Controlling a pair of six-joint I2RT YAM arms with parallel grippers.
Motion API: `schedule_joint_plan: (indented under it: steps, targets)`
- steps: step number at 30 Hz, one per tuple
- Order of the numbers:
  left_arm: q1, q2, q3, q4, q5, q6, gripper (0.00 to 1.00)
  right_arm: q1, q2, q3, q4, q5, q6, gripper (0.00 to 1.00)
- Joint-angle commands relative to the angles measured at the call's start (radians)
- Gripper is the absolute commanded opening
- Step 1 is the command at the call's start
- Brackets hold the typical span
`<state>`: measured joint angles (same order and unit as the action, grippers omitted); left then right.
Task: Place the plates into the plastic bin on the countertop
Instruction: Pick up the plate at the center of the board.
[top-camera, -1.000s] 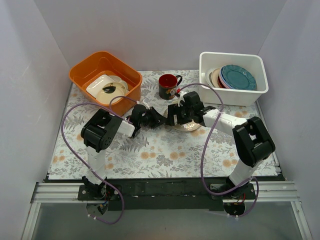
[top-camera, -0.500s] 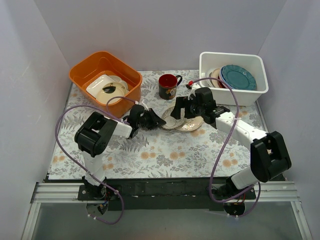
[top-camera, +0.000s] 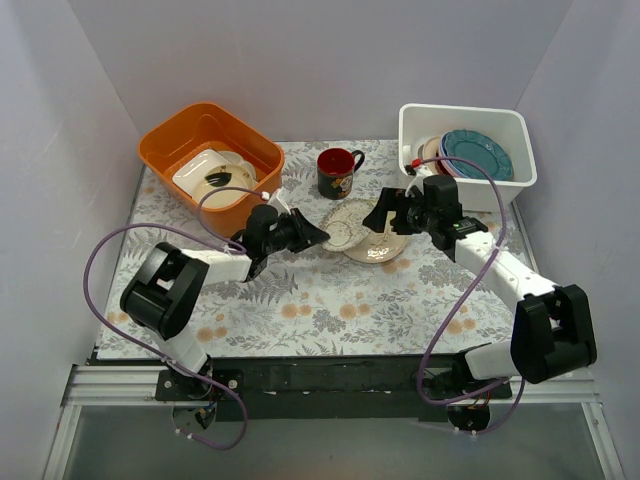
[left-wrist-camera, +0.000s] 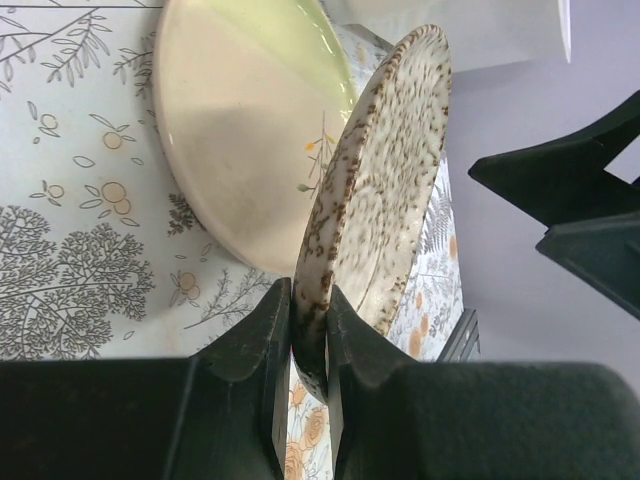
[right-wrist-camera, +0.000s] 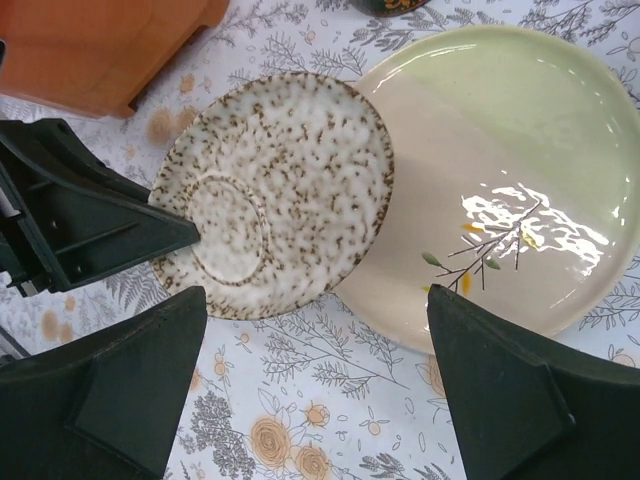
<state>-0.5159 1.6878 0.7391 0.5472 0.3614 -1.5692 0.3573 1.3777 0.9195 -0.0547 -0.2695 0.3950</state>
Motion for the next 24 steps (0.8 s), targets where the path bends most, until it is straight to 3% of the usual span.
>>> schedule_joint_plan:
  steps: [1, 12, 21, 24]
  targets:
    - [0.002, -0.06, -0.023, 0.114, 0.08, 0.003, 0.0, -0.052, -0.068, -0.034, 0.074, -0.109, 0.033, 0.98]
    - [0.002, -0.045, -0.086, 0.393, 0.221, -0.066, 0.0, -0.098, -0.046, -0.071, 0.145, -0.264, 0.079, 0.98]
    - [0.002, -0.073, -0.089, 0.419, 0.247, -0.058, 0.0, -0.103, -0.023, -0.09, 0.202, -0.33, 0.117, 0.97]
    - [0.002, -0.073, -0.087, 0.428, 0.263, -0.058, 0.0, -0.103, -0.006, -0.093, 0.22, -0.344, 0.134, 0.9]
